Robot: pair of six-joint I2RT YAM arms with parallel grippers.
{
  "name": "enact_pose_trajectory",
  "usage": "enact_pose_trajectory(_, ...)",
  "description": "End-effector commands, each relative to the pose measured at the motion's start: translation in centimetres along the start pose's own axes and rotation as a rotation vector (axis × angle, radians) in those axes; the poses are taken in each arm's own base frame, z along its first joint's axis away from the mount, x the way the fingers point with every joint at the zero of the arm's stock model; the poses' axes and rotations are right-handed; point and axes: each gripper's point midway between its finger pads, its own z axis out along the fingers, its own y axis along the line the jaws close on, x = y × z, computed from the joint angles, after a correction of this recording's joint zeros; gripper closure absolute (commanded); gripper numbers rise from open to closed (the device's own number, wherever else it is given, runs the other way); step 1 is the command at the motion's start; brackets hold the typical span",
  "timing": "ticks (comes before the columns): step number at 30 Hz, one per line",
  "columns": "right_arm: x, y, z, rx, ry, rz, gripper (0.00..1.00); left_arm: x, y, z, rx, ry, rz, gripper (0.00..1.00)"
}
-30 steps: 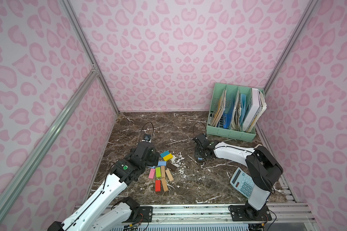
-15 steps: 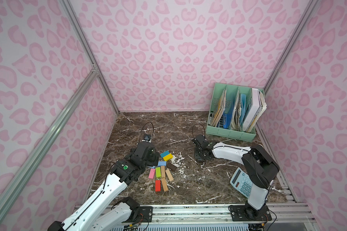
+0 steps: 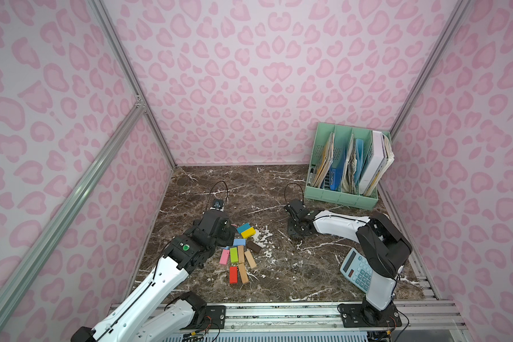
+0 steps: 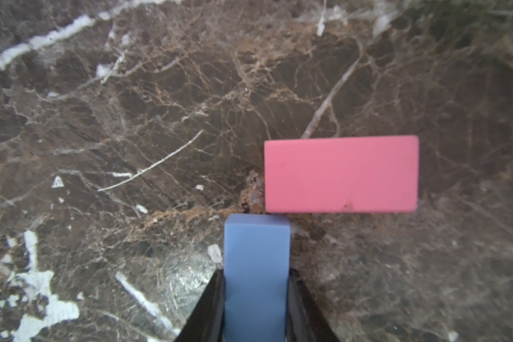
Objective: Assemble the number 8 with building blocks
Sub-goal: Assemble the building block at the center of the board.
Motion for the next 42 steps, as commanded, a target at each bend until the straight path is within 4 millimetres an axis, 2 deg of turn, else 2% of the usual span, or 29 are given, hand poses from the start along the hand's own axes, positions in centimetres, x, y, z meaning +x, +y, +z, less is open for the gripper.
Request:
enact_pose_trajectory(1,-0.02,-0.12,0.04,0.008,0.003,-0.007,0.71,-0.20,0.09,-0.17,-0.002,-0.004,0.000,0.03)
enact_pose_trajectory(42,-0.43,-0.38,0.16,0.021,-0.016,-0.040,0.73,-0.20,0.05,-0.14,-0.001,-0.002,0.002,0.03)
